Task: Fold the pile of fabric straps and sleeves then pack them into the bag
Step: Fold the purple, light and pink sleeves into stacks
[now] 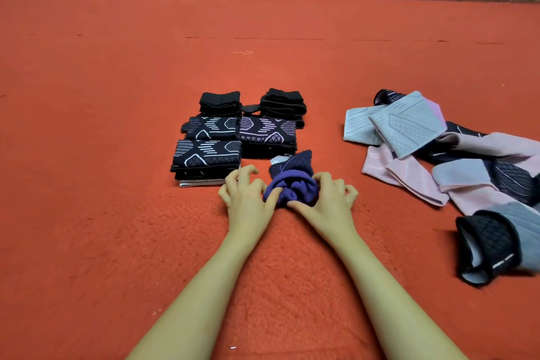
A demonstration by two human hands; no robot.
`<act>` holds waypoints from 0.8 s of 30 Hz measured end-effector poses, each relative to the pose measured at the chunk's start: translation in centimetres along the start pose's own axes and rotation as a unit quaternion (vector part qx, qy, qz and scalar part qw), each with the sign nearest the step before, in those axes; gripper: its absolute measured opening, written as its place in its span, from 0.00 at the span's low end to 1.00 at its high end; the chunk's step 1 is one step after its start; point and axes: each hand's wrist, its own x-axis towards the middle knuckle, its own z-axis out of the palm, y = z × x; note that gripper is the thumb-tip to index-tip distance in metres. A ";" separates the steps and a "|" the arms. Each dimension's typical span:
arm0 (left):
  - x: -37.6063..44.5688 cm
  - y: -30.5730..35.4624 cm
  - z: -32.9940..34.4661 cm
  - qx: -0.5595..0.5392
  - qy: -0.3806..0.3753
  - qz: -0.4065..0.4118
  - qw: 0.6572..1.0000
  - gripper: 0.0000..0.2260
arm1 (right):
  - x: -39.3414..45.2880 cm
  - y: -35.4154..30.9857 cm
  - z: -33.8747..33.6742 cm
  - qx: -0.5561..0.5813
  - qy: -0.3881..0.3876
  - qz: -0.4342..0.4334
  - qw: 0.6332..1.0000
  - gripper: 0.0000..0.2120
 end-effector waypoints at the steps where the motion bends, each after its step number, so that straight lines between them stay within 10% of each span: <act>1: 0.0 0.0 -0.1 0.007 0.005 0.002 1.000 0.13 | 0.0 -0.3 0.2 -0.023 0.010 0.011 1.000 0.25; 7: -0.3 0.3 -0.9 0.014 -0.013 0.001 1.000 0.10 | 0.0 -2.6 0.9 -0.062 0.042 0.075 0.994 0.18; 13: 0.0 -1.2 -2.7 -0.038 -0.054 0.058 0.996 0.15 | -1.3 -0.5 -0.9 0.004 0.088 -0.121 0.989 0.15; 24: 0.5 3.0 -2.1 0.054 -0.171 0.130 0.975 0.28 | -0.4 0.8 -1.6 0.052 0.111 -0.131 0.984 0.16</act>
